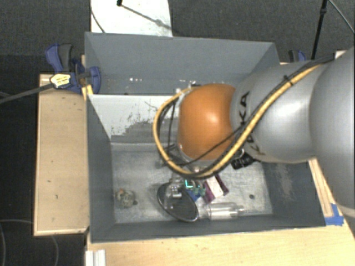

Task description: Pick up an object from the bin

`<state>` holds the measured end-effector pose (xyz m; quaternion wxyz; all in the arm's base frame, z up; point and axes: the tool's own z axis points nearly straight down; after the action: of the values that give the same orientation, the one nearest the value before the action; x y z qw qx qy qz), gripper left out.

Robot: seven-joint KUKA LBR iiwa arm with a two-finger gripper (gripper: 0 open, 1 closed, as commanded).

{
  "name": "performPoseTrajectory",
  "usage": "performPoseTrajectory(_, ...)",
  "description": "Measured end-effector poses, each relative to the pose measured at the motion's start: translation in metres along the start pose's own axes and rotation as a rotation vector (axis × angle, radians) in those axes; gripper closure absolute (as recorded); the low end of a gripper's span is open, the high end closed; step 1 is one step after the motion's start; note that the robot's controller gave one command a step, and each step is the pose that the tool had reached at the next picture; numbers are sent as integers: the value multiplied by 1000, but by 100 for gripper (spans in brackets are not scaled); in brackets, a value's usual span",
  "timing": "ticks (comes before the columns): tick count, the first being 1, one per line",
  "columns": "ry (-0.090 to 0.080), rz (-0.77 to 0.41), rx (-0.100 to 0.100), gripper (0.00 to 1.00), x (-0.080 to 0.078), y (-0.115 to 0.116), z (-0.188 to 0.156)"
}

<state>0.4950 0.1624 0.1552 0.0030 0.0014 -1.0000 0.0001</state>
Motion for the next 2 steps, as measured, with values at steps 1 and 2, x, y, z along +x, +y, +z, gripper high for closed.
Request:
performPoseTrajectory(1, -11, -224, -2, 0, 4, -60, 84)
performPoseTrajectory(2, -19, -219, -2, 100, 2, -59, 81)
